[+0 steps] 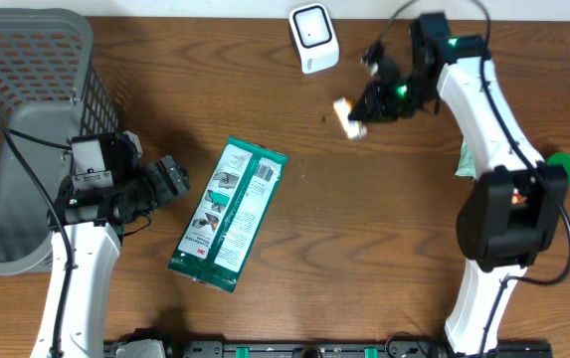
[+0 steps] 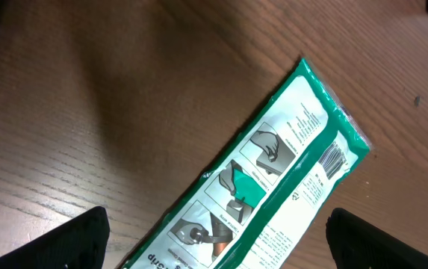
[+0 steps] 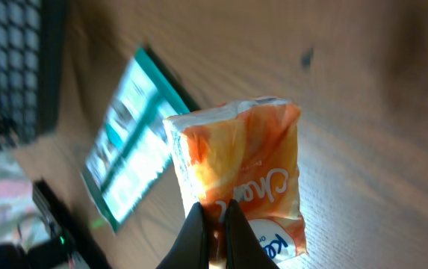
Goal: Scan the item barcode
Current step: 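Hold the orange pack's barcode in front of the scanner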
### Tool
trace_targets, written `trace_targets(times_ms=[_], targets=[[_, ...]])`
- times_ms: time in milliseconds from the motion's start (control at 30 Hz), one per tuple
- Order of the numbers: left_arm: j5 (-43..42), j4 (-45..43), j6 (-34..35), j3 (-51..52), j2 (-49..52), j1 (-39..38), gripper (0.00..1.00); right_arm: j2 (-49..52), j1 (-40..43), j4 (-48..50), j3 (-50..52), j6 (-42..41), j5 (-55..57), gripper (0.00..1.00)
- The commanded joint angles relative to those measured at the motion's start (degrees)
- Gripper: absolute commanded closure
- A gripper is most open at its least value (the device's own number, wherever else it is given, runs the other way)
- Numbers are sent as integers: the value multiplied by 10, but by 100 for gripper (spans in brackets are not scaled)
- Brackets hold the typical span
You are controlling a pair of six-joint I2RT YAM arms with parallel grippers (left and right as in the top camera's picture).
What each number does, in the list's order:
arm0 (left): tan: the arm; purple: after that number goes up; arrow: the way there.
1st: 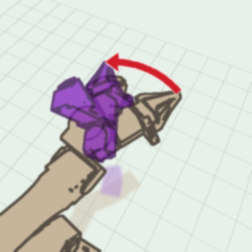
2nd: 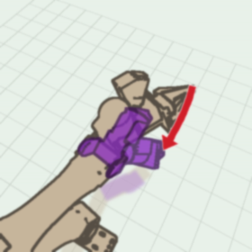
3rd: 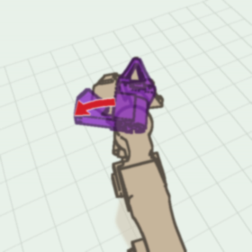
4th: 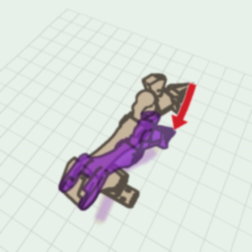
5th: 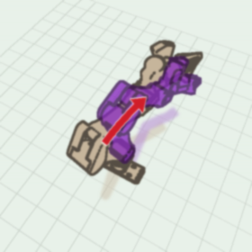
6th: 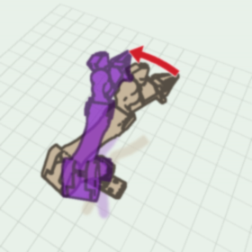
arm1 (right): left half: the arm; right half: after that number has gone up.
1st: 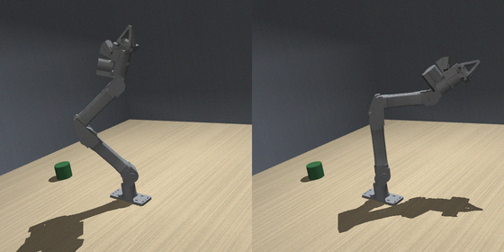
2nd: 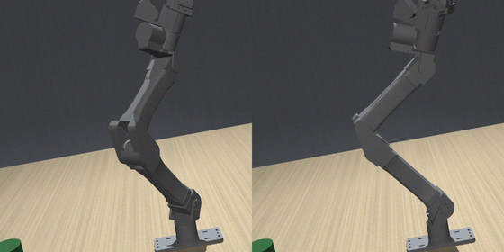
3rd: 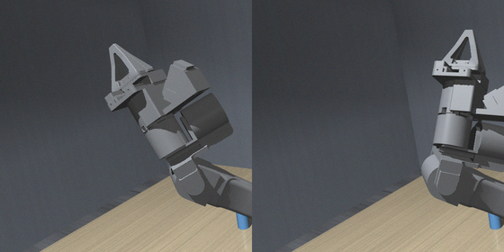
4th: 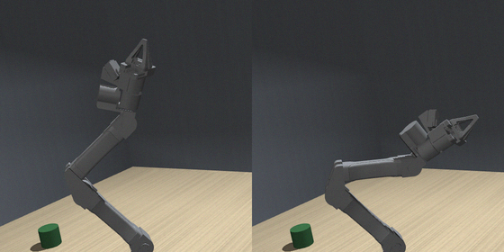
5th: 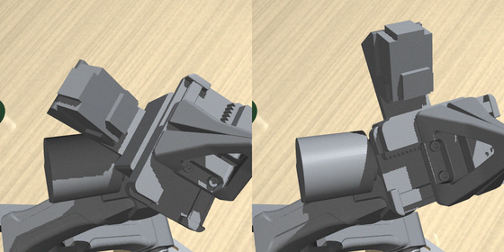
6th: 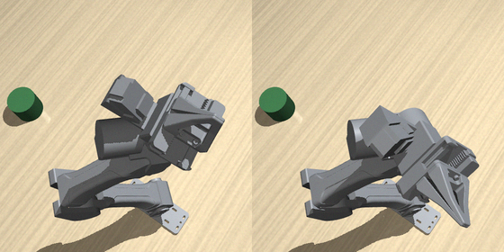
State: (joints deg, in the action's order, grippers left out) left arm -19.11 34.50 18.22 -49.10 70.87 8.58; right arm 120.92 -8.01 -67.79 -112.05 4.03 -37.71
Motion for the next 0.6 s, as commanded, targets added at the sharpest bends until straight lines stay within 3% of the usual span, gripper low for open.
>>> trace_targets(times_ms=[0, 267, 567], targets=[[8, 2, 7, -3, 2, 5, 7, -23, -11, 19, -74, -80, -2, 99], [8, 2, 7, -3, 2, 5, 7, 5, -10, 257, -97, -264, -80, 99], [8, 2, 7, -3, 2, 5, 7, 150, -7, 593, -97, -554, -123, 99]])
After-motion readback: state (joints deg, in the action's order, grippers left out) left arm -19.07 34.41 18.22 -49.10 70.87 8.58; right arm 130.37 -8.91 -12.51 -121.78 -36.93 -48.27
